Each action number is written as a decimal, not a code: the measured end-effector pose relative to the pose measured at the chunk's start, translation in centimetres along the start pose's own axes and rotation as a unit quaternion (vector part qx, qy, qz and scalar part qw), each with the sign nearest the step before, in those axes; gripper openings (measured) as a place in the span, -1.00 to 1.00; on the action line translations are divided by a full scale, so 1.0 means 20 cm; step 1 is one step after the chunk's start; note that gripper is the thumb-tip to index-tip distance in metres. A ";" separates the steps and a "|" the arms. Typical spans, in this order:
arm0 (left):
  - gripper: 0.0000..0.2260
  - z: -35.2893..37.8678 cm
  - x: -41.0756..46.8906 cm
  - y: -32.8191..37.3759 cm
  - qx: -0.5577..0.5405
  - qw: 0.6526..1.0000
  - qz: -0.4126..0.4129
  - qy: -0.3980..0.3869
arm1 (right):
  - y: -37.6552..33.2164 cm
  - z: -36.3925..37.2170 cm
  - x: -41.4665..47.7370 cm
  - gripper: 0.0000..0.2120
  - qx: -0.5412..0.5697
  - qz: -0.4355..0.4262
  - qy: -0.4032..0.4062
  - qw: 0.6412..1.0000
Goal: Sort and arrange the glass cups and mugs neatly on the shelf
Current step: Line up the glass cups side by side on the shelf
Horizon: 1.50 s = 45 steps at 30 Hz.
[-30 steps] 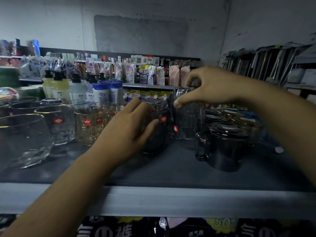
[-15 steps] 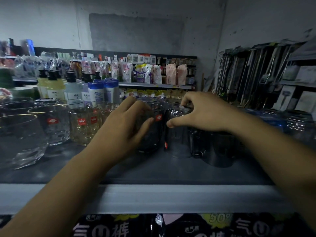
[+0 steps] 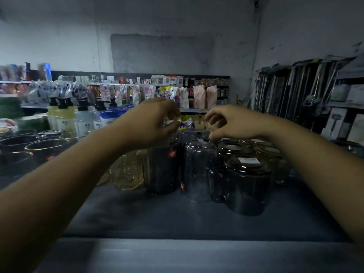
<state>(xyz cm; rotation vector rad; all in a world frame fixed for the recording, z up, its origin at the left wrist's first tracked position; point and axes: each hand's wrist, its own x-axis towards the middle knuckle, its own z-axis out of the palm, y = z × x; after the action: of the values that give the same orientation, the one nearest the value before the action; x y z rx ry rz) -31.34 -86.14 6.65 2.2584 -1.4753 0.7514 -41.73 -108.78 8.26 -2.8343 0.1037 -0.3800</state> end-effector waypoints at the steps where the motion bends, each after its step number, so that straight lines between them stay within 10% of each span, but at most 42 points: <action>1: -0.72 0.02 0.06 -0.01 -0.007 0.999 -0.010 -0.031 | 0.02 0.01 0.05 -0.44 -0.001 0.001 -0.027 1.000; 8: -0.79 0.18 0.21 -0.06 -0.086 0.985 -0.090 -0.118 | 0.07 0.03 0.27 -0.27 -0.011 -0.056 -0.167 0.984; 17: -0.74 0.11 0.22 -0.01 -0.186 0.959 -0.162 -0.141 | 0.10 0.02 0.33 -0.31 0.001 -0.112 -0.089 0.990; 25: -0.11 0.06 0.29 0.05 -0.271 0.937 -0.193 -0.105 | 0.06 -0.18 0.29 -0.23 0.127 -0.119 0.013 0.985; 29: -0.49 0.04 0.33 0.12 -0.241 0.949 -0.191 -0.068 | 0.05 -0.22 0.26 -0.24 0.183 -0.137 0.015 0.973; 35: -0.54 0.03 0.29 0.12 -0.362 0.906 -0.221 0.020 | 0.11 -0.20 0.16 -0.25 0.218 -0.110 0.025 0.969; 45: -0.24 0.03 0.28 0.17 -0.647 0.714 -0.224 0.148 | 0.08 -0.09 0.07 -0.46 0.669 0.029 -0.091 0.737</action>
<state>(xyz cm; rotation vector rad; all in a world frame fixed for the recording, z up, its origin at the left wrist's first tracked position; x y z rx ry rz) -32.58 -91.99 9.44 1.1597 -0.7335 -0.1468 -40.81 -110.89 9.82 -1.3918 -0.0994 -0.0595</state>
